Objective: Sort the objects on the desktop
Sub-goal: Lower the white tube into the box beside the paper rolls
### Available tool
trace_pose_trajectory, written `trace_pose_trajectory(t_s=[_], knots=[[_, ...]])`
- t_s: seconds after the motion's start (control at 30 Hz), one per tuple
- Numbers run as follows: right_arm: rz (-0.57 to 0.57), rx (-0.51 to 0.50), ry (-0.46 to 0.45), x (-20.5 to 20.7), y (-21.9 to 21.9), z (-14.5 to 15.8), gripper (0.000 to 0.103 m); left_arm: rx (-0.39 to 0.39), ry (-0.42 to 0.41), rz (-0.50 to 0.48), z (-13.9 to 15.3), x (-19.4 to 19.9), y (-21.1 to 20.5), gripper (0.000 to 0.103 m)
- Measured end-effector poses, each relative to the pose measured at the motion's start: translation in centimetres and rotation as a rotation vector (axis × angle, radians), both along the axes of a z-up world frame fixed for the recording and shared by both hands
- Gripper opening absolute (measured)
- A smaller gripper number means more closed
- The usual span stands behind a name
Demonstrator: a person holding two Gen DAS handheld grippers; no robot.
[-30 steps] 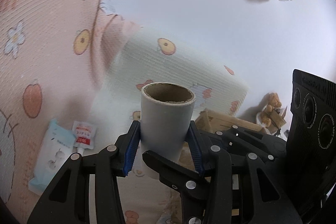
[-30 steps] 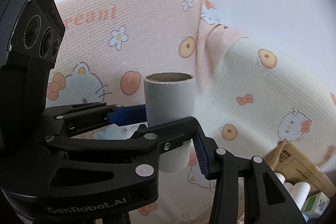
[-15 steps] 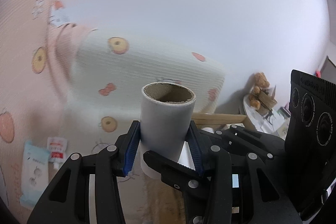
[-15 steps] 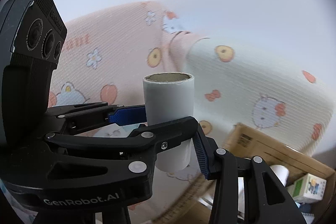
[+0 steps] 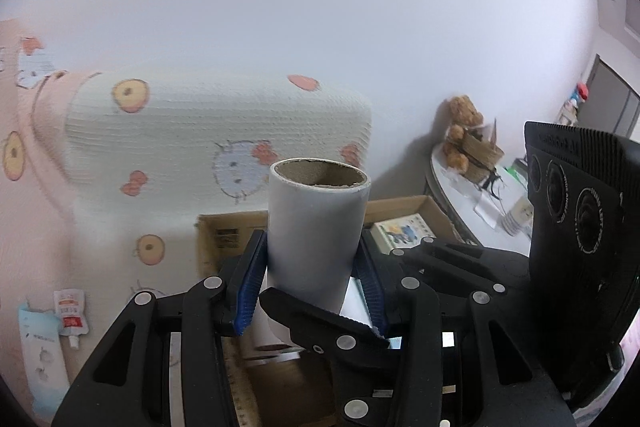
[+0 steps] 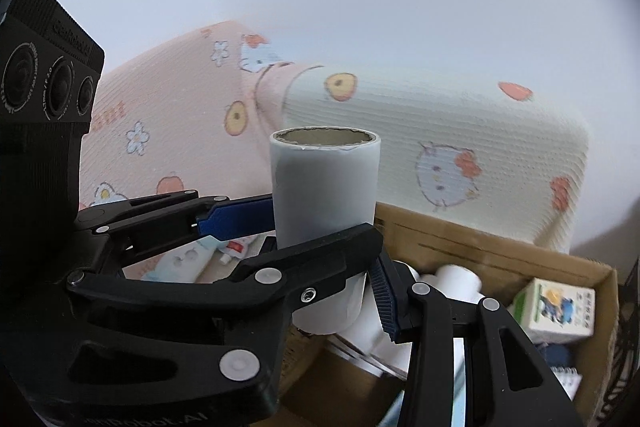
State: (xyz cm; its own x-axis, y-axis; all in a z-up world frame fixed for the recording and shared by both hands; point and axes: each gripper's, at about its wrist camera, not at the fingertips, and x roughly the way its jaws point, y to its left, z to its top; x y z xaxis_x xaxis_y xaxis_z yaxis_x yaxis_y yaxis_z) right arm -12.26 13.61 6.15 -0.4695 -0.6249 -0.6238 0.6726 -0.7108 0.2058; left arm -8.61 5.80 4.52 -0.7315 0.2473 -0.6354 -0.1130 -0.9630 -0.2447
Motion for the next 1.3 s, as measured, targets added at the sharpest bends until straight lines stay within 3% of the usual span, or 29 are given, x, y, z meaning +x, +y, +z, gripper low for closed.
trace_pose_trajectory(t_s=[0.3, 0.6, 0.93, 1.3], knots=[[-0.033, 0.014, -0.160, -1.7, 2.9, -2.1, 0.041, 0.008, -0.174, -0.048, -2.2, -2.5, 2.3, 0.048], [-0.027, 0.027, -0.276, -2.8, 2.5, -3.9, 0.041, 0.029, -0.267, -0.045, -3.7, -3.5, 1.4, 0.049], [-0.046, 0.090, -0.358, -4.4, 1.0, -5.3, 0.040, 0.112, -0.341, -0.040, -5.6, -4.6, -0.2, 0.048], [-0.066, 0.145, -0.355, -4.5, -0.8, -5.8, 0.040, 0.114, -0.354, -0.053, -5.7, -4.7, -1.5, 0.049]])
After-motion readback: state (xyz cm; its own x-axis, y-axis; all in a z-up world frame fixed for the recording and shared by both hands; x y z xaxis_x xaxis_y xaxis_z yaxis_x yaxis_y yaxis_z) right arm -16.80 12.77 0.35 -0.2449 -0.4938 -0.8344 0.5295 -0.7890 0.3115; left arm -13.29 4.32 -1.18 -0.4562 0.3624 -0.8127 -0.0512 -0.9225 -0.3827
